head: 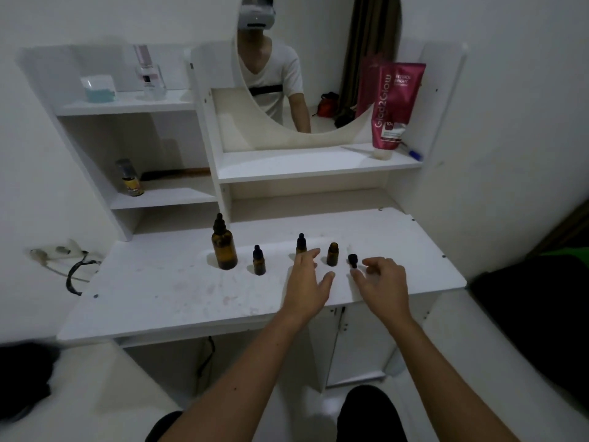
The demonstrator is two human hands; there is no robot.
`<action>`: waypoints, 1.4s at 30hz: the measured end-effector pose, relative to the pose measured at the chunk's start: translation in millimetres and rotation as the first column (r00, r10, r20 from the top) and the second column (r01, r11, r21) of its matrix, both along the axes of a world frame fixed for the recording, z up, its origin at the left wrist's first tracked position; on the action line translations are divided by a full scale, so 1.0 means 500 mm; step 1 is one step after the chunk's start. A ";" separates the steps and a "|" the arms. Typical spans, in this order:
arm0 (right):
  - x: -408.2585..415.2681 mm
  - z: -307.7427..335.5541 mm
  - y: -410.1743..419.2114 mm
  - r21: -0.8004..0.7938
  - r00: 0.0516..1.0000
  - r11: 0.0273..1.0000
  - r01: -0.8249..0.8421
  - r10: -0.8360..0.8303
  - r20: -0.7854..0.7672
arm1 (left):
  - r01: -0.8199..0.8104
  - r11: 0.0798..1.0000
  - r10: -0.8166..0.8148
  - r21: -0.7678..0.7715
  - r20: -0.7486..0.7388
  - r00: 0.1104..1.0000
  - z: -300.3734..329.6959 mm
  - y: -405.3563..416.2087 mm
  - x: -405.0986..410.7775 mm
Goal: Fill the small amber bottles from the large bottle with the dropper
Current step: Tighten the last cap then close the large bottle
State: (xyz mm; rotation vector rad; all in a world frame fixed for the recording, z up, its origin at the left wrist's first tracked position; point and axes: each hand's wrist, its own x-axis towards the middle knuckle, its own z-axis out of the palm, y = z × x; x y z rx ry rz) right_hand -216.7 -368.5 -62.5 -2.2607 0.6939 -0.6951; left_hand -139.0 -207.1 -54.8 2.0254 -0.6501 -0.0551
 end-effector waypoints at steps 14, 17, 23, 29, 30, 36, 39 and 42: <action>0.006 0.021 -0.011 0.219 0.987 0.972 0.088 -0.116 0.115 | -0.082 0.996 0.078 0.031 0.134 0.988 -0.024 -0.078 0.029; -0.010 0.054 -0.014 0.359 0.973 0.933 0.037 -0.115 0.198 | -0.093 0.996 0.091 0.011 0.127 0.988 -0.027 -0.079 0.032; 0.004 0.124 0.000 0.340 0.922 0.931 -0.132 -0.010 0.386 | -0.101 0.994 0.096 0.034 0.108 0.989 -0.043 -0.079 0.042; 0.028 0.148 0.010 0.209 0.916 0.956 -0.206 0.114 0.385 | -0.087 0.996 0.083 0.032 0.110 0.990 -0.046 -0.077 0.041; 0.032 0.146 0.011 0.176 0.920 0.960 -0.217 0.141 0.365 | -0.087 0.996 0.083 0.032 0.114 0.990 -0.047 -0.077 0.042; 0.058 0.135 0.011 0.018 0.932 0.957 -0.289 0.277 0.236 | -0.083 0.996 0.078 0.039 0.120 0.990 -0.047 -0.076 0.047; 0.076 0.131 0.011 -0.023 0.935 0.945 -0.327 0.328 0.133 | -0.070 0.997 0.066 0.039 0.108 0.992 -0.046 -0.075 0.046; 0.090 0.125 0.013 -0.082 0.958 0.955 -0.284 0.286 0.025 | -0.075 0.996 0.070 0.047 0.108 0.992 -0.040 -0.075 0.046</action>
